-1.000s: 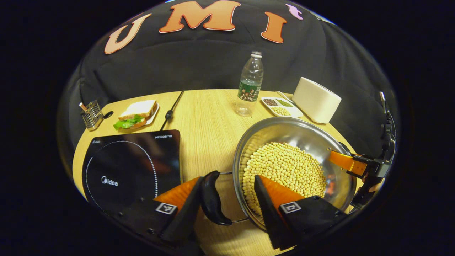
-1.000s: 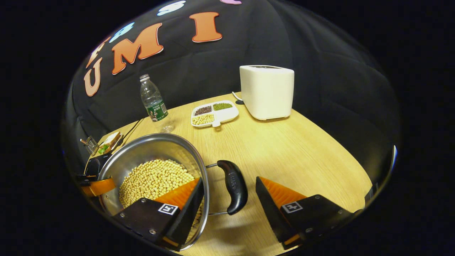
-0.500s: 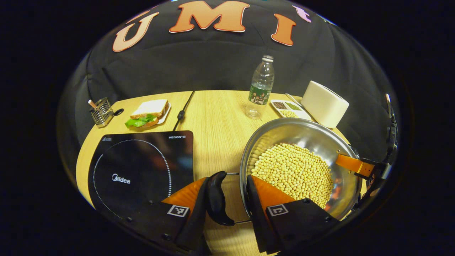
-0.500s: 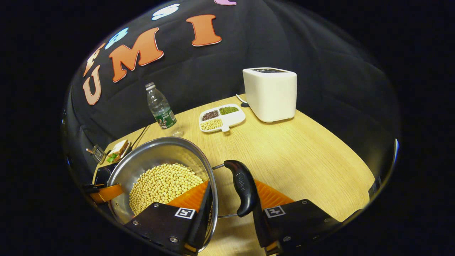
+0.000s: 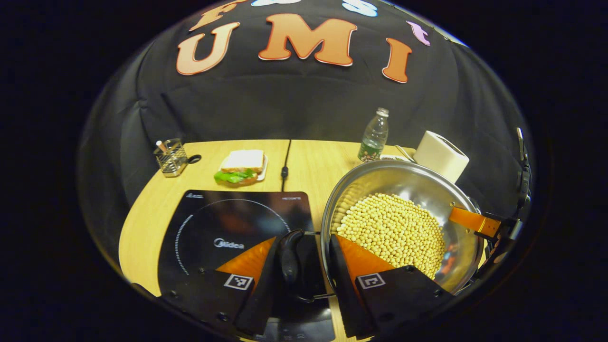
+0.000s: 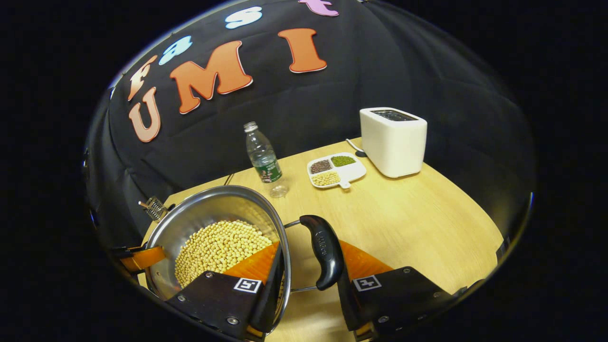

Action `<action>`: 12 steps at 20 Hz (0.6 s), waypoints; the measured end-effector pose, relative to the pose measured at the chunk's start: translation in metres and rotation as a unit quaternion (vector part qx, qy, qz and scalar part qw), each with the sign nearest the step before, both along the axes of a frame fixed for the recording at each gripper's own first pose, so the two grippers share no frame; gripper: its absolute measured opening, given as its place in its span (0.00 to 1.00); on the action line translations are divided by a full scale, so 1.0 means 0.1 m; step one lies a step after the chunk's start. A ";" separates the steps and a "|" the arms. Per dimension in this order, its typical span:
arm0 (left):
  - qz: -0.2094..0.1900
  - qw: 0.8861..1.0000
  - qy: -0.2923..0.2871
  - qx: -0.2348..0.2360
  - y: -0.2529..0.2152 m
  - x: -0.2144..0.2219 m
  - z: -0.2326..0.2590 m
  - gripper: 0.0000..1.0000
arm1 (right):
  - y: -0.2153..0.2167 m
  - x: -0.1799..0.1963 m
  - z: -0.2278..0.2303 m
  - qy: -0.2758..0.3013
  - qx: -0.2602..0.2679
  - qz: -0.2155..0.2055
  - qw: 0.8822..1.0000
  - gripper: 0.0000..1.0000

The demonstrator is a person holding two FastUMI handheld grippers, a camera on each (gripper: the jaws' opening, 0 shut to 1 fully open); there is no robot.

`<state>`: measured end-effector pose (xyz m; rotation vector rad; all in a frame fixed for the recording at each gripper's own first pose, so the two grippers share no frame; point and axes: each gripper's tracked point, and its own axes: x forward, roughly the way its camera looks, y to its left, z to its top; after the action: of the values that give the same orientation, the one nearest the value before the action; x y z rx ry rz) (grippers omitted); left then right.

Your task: First push the handle of the pot to place it horizontally, then grasp the pot with both hands and set it on the induction cooktop.

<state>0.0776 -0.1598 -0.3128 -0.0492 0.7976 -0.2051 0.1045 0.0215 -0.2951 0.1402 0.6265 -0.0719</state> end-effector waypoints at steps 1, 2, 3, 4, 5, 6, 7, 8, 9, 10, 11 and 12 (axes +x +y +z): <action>0.008 1.000 -0.004 0.001 0.14 0.00 0.05 0.65 | 0.11 0.00 0.01 0.000 0.002 0.006 1.000 0.51; 0.015 1.000 -0.008 0.002 0.26 -0.01 0.09 0.65 | 0.24 0.00 0.03 -0.001 0.004 0.011 1.000 0.56; 0.024 1.000 -0.012 0.005 0.39 -0.01 0.13 0.64 | 0.37 0.00 0.04 -0.001 0.005 0.017 1.000 0.56; 0.031 0.999 -0.017 0.009 0.53 -0.02 0.13 0.63 | 0.50 0.03 0.06 -0.006 0.004 0.023 1.000 0.56; 0.034 0.999 -0.019 0.012 0.65 -0.02 0.09 0.63 | 0.62 0.06 0.06 -0.012 -0.004 0.032 0.999 0.55; 0.041 0.999 -0.006 0.015 0.77 -0.06 -0.03 0.63 | 0.73 0.07 -0.04 0.000 -0.009 0.044 0.999 0.50; 0.046 0.999 -0.003 0.010 0.83 -0.08 -0.03 0.63 | 0.77 0.07 -0.13 0.009 -0.001 0.047 0.999 0.51; 0.041 0.999 -0.034 0.000 0.90 0.05 0.03 0.59 | 0.85 0.10 -0.13 0.009 0.019 0.043 0.999 0.50; 0.033 0.997 -0.047 -0.044 0.79 0.07 0.15 0.56 | 0.95 0.10 -0.15 0.010 0.025 0.049 0.998 0.49; 0.025 0.997 -0.045 -0.051 0.72 0.01 0.19 0.46 | 1.04 0.07 -0.16 0.012 0.020 0.054 0.998 0.49; 0.021 0.999 -0.042 -0.024 0.83 -0.02 0.16 0.34 | 1.14 0.07 -0.17 0.013 0.022 0.063 0.998 0.49; 0.021 0.998 -0.053 -0.009 0.96 -0.02 0.21 0.35 | 1.22 0.08 -0.17 0.013 0.025 0.070 0.997 0.49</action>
<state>0.0759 -0.0640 -0.2922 -0.0711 0.6890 -0.1738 0.1130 0.1430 -0.3123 0.1424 0.6624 0.0777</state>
